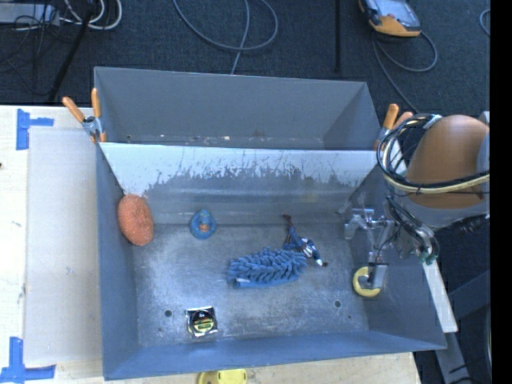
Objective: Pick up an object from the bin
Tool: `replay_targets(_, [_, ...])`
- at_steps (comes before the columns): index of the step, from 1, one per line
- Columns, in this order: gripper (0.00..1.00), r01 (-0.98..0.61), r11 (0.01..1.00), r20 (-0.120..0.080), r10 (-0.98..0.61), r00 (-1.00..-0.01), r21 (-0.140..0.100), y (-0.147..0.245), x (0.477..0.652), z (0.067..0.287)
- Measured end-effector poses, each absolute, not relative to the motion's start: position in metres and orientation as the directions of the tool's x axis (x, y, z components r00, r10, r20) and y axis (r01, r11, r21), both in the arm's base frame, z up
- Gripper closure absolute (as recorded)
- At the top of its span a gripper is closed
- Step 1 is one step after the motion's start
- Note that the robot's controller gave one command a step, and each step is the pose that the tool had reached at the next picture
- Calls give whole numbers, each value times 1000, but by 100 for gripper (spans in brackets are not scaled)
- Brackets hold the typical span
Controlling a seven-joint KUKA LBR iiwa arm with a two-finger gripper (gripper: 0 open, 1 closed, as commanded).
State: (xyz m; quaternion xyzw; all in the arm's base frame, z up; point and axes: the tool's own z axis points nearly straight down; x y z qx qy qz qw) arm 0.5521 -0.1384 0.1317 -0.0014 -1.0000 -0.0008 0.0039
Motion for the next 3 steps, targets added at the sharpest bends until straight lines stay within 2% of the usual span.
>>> replay_targets(1, [0, 0, 1000, 1, 0, -1000, 0, -138, 554, 136])
replay_targets(2, [0, 10, 1000, -6, 10, -1000, -2, -105, 560, 98])
replay_targets(3, [0, 9, 1000, 7, 9, -1000, 5, -81, 553, 70])
